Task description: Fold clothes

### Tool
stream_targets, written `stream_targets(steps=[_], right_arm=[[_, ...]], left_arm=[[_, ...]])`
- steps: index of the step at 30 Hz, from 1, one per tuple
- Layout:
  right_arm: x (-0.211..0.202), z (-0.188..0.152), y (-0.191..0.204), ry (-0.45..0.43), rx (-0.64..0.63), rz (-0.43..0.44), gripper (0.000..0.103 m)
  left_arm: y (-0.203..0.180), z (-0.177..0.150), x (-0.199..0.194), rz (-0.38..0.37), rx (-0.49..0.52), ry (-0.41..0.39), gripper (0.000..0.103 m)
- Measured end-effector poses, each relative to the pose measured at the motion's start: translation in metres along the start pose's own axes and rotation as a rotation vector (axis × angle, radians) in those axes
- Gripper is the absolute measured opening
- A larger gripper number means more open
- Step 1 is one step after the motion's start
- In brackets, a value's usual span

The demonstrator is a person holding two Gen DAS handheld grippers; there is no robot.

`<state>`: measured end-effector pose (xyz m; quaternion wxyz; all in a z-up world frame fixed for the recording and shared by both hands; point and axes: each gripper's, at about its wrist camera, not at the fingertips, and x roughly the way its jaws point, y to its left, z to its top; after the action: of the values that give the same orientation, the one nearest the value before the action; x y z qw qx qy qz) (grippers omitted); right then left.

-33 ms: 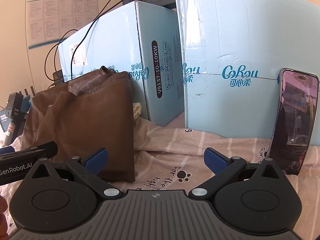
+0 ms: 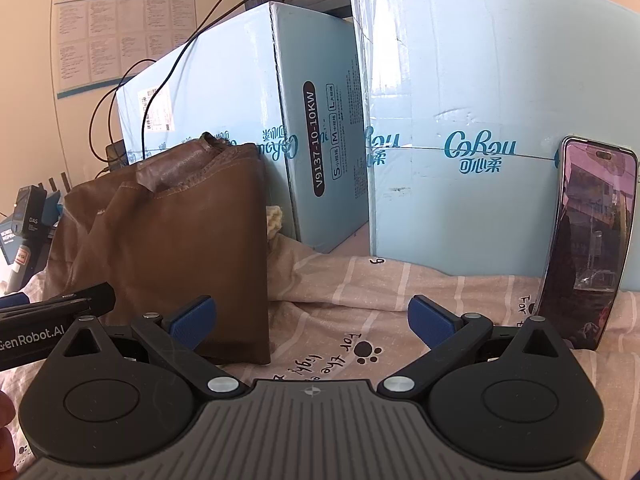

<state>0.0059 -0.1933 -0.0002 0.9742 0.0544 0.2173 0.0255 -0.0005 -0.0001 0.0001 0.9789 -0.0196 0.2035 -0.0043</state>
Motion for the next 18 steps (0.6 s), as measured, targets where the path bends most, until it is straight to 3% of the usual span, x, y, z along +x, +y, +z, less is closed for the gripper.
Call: stream_targets(steps=[18], right_arm=[[-0.0013, -0.002, 0.0018, -0.005, -0.002, -0.002, 0.103]], left_arm=[[0.001, 0.0032, -0.0016, -0.011, -0.018, 0.004, 0.103]])
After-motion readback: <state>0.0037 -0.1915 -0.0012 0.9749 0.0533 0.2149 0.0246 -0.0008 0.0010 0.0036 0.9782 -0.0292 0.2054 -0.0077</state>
